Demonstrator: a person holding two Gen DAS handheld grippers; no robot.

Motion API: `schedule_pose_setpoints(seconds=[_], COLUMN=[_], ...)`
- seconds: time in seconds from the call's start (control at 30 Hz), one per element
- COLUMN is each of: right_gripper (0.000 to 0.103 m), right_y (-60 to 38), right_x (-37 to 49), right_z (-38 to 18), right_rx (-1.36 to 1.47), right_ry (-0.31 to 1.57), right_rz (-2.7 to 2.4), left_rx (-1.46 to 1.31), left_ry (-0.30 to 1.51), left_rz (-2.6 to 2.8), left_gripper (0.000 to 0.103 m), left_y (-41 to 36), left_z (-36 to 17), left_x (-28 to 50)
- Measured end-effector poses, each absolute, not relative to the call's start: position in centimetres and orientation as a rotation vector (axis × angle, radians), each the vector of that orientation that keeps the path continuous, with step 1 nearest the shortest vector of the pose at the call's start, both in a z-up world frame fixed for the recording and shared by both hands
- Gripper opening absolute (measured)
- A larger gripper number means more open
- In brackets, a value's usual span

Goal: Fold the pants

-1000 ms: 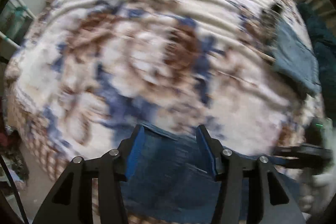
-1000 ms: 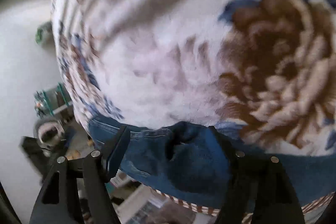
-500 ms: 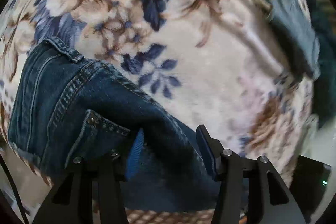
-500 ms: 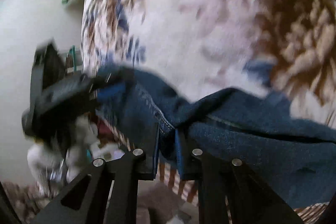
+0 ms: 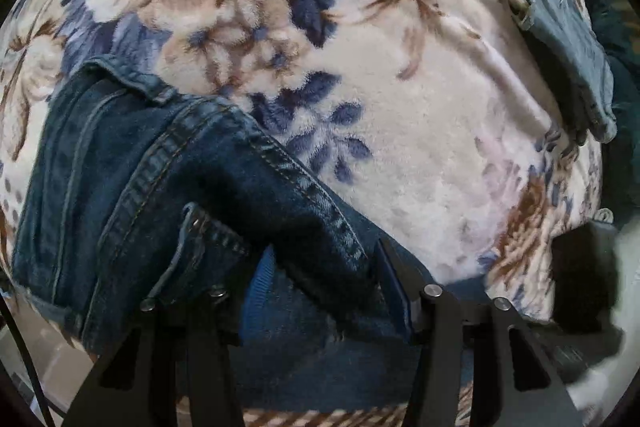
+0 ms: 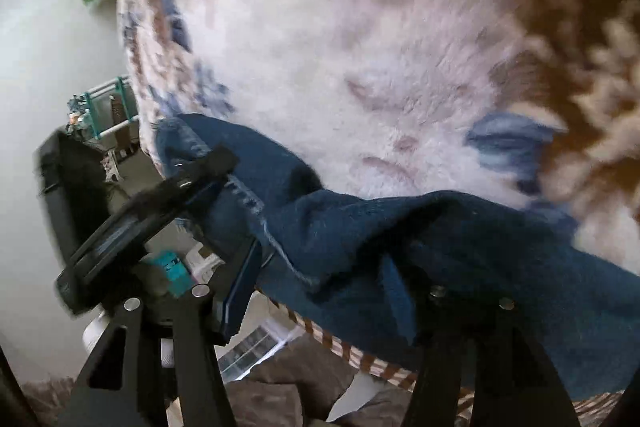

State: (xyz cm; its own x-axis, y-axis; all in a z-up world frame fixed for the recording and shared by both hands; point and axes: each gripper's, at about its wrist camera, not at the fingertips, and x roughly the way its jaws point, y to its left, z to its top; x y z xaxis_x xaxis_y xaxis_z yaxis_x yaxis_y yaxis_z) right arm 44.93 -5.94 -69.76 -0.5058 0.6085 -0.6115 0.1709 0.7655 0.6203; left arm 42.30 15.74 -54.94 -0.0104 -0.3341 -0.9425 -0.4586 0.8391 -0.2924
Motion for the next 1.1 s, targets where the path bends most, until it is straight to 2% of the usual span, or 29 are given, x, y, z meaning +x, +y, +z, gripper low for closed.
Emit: schedule_pose_setpoints(seconds=[0.07, 0.2, 0.43, 0.5, 0.63, 0.7, 0.87, 0.97, 1.1], right_gripper=[0.064, 0.064, 0.065, 0.068, 0.067, 0.067, 0.067, 0.067, 0.065], right_y=[-5.8, -8.0, -5.5, -4.6, -7.9, -8.9, -5.5, -3.9, -6.3], right_x=[45.3, 47.4, 46.1, 46.4, 49.0, 48.7, 47.1, 47.0, 50.8], right_z=[-70.4, -67.5, -70.8, -70.8, -69.4, -70.2, -71.4, -71.6, -69.2], right_rx=[0.61, 0.739, 0.594, 0.573, 0.897, 0.931, 0.559, 0.504, 0.775], right_ry=[2.062, 1.899, 2.07, 2.024, 1.806, 1.821, 2.039, 2.068, 1.89], right_rz=[0.609, 0.72, 0.758, 0.77, 0.695, 0.658, 0.769, 0.812, 0.784], left_rx=[-0.639, -0.519, -0.426, -0.393, -0.366, -0.362, -0.351, -0.33, -0.333], left_ry=[1.573, 1.515, 1.561, 1.563, 1.566, 1.577, 1.585, 1.588, 1.586], left_rz=[0.105, 0.115, 0.12, 0.115, 0.105, 0.106, 0.106, 0.102, 0.087], left_gripper=[0.05, 0.05, 0.05, 0.05, 0.05, 0.05, 0.05, 0.05, 0.05], left_y=[16.7, 18.3, 19.2, 19.0, 18.5, 18.2, 16.6, 16.0, 15.5], left_z=[-53.0, -50.1, -52.8, -53.0, -53.5, -54.0, -54.9, -55.3, -55.8], left_x=[41.5, 39.4, 37.9, 37.9, 38.0, 38.2, 38.5, 38.5, 38.8])
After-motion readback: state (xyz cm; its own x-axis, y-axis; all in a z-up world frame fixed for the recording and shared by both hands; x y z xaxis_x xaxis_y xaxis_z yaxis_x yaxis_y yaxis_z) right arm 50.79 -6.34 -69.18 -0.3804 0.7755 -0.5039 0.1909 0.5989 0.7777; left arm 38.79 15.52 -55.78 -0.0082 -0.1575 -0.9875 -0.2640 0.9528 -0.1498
